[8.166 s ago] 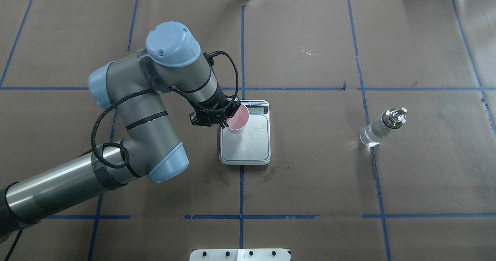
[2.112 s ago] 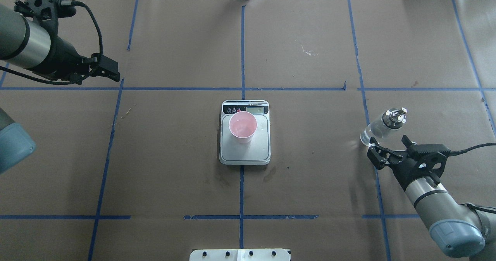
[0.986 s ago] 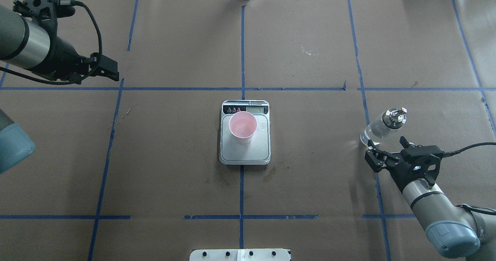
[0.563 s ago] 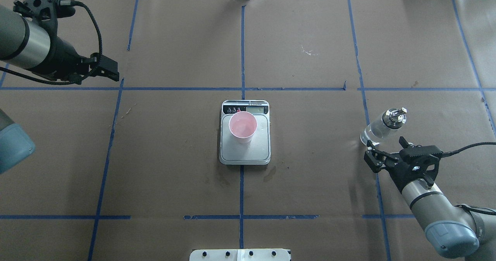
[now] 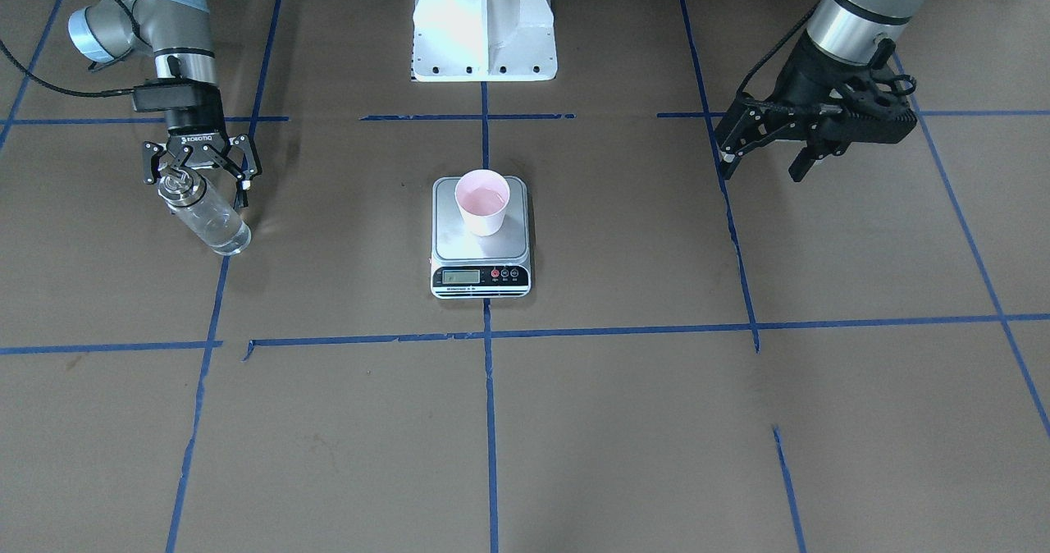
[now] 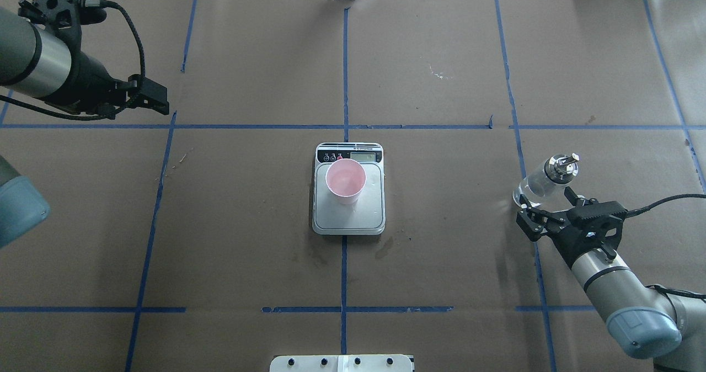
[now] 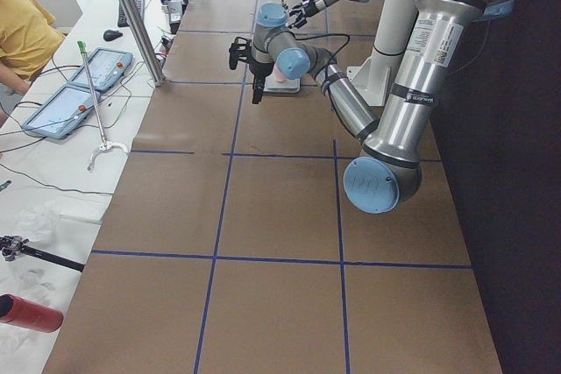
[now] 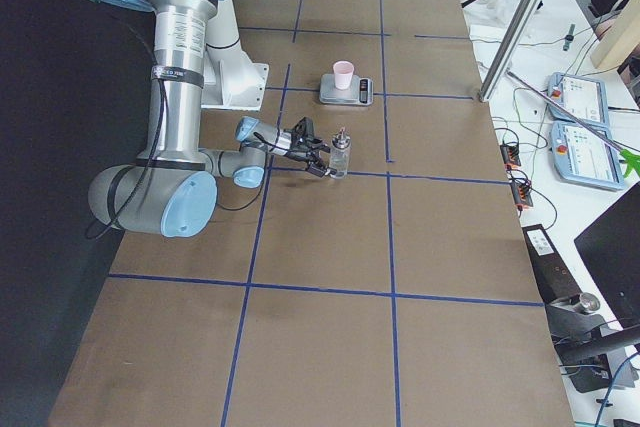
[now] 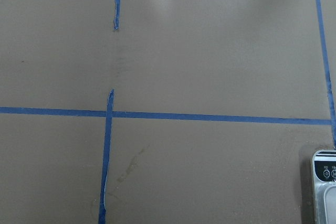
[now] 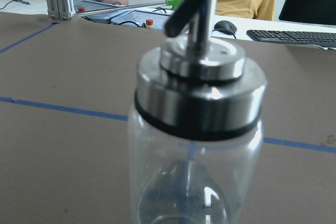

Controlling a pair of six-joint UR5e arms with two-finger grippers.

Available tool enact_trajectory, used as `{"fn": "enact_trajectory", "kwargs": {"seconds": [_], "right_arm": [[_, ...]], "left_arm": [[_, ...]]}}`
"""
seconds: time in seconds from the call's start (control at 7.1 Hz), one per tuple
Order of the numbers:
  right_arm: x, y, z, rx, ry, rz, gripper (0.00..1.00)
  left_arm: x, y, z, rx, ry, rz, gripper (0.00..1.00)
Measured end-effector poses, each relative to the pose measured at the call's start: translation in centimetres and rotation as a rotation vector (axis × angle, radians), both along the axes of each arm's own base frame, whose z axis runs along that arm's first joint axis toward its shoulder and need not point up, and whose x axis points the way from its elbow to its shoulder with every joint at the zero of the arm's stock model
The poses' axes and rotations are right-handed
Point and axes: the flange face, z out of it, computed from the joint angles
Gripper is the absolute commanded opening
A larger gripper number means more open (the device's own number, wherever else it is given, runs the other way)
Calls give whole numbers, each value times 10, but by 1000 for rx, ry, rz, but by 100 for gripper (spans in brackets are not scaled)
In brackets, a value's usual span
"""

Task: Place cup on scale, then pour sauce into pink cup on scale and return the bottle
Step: 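Close the right gripper around the glass sauce bottle, then lift the bottle with the right gripper and carry it toward the scale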

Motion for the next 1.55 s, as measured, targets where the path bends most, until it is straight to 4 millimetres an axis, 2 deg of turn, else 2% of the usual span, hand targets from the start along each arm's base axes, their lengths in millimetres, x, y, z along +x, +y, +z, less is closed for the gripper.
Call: {"fn": "enact_trajectory", "kwargs": {"seconds": [0.56,0.84,0.99,1.13,1.27,1.55], "right_arm": [[-2,-21,-4,-1,-2,7,98],[-13,-29,-10,5,-10,10,96],[-17,-33,-12,10,-9,12,86],[-17,-34,-12,11,-6,12,40],[-15,-35,-12,14,-14,12,0],[-7,-35,-18,43,-25,11,0]], "left_arm": [[-2,0,0,-1,-7,-9,100],[-2,0,0,-2,-7,-10,100],[-2,0,0,-1,-7,-10,100],[-2,0,-1,-1,-7,-10,100],[-2,0,-1,-2,-8,-10,100],[-3,1,-3,0,-6,-10,100]]}}
